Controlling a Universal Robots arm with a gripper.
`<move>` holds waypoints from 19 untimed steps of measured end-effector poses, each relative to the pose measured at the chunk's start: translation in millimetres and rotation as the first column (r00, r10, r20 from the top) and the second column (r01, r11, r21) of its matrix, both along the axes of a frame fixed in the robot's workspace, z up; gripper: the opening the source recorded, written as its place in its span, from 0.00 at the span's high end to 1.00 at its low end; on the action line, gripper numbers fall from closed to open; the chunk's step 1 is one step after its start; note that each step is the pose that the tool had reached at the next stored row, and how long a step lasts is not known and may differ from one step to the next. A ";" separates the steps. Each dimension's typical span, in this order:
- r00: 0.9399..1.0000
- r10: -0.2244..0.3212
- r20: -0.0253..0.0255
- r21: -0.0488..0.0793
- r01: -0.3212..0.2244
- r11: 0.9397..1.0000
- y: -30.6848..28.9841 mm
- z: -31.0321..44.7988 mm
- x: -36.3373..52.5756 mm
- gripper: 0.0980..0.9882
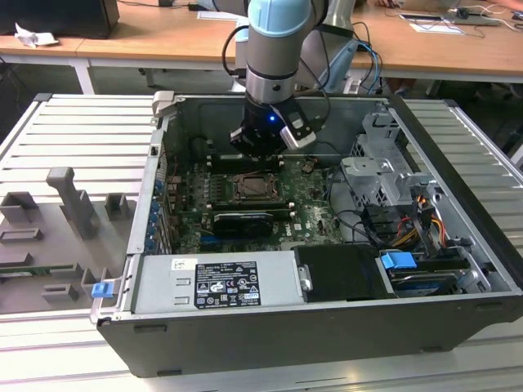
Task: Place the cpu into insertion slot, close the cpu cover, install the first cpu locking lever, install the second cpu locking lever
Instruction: 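Install the first cpu locking lever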
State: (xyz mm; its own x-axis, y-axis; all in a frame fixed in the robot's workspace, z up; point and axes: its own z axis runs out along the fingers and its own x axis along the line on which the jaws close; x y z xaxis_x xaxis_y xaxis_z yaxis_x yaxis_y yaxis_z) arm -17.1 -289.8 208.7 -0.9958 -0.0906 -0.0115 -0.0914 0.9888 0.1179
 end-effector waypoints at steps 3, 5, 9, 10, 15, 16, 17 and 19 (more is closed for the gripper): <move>1.000 0.000 0.000 -0.003 0.000 1.000 0.0 -2.7 0.7 0.99; 1.000 0.000 0.000 -0.009 0.000 1.000 0.0 -4.6 1.1 0.99; 1.000 0.000 0.000 -0.016 0.000 1.000 -0.1 -5.6 1.1 0.99; 1.000 0.000 0.000 -0.017 0.000 1.000 -0.1 -6.0 1.1 0.99; 1.000 0.000 0.000 -0.018 0.000 1.000 0.0 -7.3 1.2 0.99; 1.000 0.000 0.000 -0.018 0.000 1.000 0.1 -6.7 1.2 0.99; 1.000 0.000 0.000 -0.018 0.000 1.000 0.1 -5.4 1.3 0.99; 1.000 0.000 0.000 -0.018 0.000 1.000 0.1 0.4 1.2 0.99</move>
